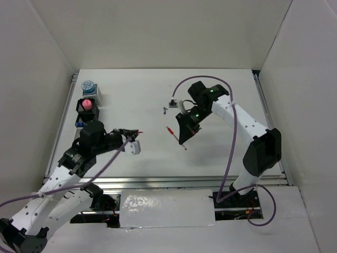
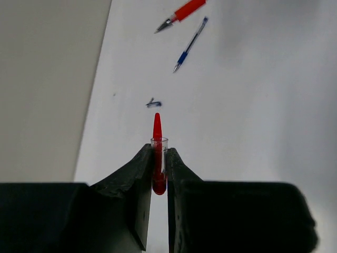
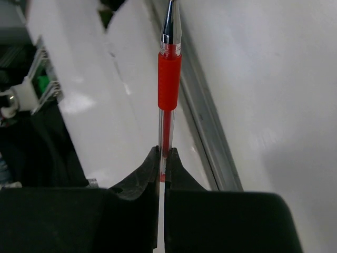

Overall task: Sort the stationery into containers
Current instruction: Pick up the pen from the center of the board, then close the pen cap on the pen.

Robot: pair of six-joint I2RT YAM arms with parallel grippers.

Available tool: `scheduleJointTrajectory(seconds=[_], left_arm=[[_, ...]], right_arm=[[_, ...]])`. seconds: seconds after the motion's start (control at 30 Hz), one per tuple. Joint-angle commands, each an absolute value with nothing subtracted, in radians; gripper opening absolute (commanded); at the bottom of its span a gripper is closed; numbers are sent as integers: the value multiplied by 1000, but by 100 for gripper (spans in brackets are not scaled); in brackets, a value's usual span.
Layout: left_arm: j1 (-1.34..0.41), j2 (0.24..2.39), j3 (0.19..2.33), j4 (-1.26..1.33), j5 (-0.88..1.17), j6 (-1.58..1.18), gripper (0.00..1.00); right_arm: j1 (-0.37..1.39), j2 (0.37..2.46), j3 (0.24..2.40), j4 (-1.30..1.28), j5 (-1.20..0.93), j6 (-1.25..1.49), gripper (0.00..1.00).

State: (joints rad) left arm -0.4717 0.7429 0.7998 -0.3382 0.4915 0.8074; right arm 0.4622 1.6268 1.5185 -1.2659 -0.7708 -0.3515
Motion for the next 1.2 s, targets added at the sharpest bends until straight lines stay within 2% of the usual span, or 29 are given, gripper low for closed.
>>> scheduleJointTrajectory(seconds=[0.0,0.23,0.53,0.8,1.03,1.17], left_arm=[[-512,684,717,-249,391,1148,0],[-520,531,508,-118,385,1385,0],[-520,324,322,46,449,1442,0],[-522,190,327,-141,560,1552,0],[-520,201,397,-299,644,1618,0],[-520,199,394,-298,670,1640,0]], right_arm=[[524,1667,1629,-1440,-995,-436,0],[604,1667,1638,-1443,-1077,-442,0],[764,1697,1571,-1442,-1061,-459,0],[822,1753,1603,-1440,-1065,-443,0],[879,1786,1632,-1440,-1031,-423,0],[899,1790,1629,-1437,-1020,-416,0]])
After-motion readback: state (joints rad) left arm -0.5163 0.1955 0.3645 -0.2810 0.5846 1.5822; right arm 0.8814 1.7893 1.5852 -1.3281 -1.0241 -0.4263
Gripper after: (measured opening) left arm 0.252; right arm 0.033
